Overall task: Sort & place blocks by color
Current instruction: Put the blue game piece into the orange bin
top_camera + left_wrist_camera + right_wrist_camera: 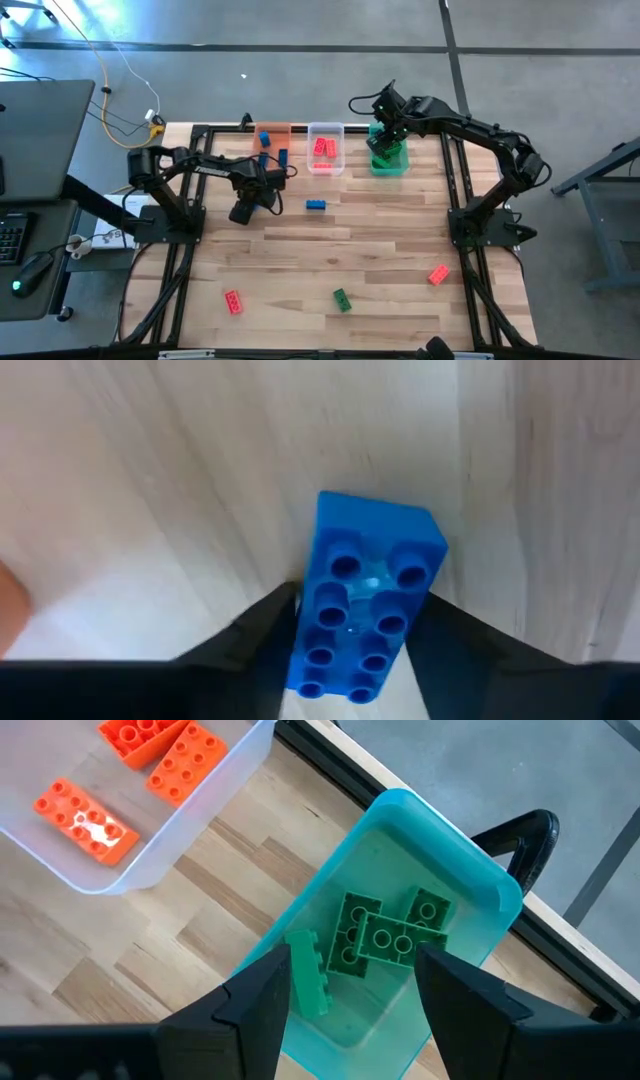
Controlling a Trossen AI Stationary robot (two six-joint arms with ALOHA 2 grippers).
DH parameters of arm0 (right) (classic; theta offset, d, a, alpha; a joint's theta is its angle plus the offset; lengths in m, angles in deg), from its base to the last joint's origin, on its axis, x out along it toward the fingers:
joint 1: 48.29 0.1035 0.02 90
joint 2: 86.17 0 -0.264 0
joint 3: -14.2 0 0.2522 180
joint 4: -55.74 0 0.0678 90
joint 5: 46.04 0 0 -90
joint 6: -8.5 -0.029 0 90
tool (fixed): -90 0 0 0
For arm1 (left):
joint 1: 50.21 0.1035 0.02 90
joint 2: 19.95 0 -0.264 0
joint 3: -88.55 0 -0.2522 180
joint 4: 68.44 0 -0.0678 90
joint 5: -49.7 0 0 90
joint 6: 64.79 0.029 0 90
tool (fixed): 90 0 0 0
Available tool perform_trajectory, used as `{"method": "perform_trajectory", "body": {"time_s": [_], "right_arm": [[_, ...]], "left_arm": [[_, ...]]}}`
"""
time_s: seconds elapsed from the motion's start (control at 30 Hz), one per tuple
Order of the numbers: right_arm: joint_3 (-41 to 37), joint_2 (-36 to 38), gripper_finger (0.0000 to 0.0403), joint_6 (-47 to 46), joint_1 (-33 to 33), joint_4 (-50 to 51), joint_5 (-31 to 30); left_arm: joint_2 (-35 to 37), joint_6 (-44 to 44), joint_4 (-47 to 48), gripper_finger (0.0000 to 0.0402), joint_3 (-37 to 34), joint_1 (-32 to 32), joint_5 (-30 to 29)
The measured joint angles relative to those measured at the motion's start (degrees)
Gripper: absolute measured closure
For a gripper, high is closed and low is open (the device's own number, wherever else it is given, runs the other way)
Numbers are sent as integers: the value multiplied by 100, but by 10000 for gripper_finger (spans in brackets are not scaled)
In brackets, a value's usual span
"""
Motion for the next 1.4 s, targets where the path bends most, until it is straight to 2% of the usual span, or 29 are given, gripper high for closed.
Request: {"method": "perform_trajectory", "body": {"time_s": [0.1,0.13,0.47,0.7,0.97,1.23,1.4], "right_arm": [[0,-2,202,-91,0,2,56],[0,-2,204,-85,0,4,121],[0,-2,224,-47,328,122,795],[0,-4,225,-263,883,447,793],[0,-4,225,-775,1734,1028,798],[0,-4,225,-1405,2614,1184,790],[0,-4,225,-1874,3182,1387,497]], "left_arm": [[68,-216,-81,287,68,9,64],[90,-266,-140,291,103,23,84],[628,-402,-231,291,104,86,180],[1395,-382,-667,291,106,280,273],[1941,-380,-1366,291,106,722,262],[1978,-423,-2260,291,108,1240,259],[1945,-455,-2525,291,108,1596,264]]}}
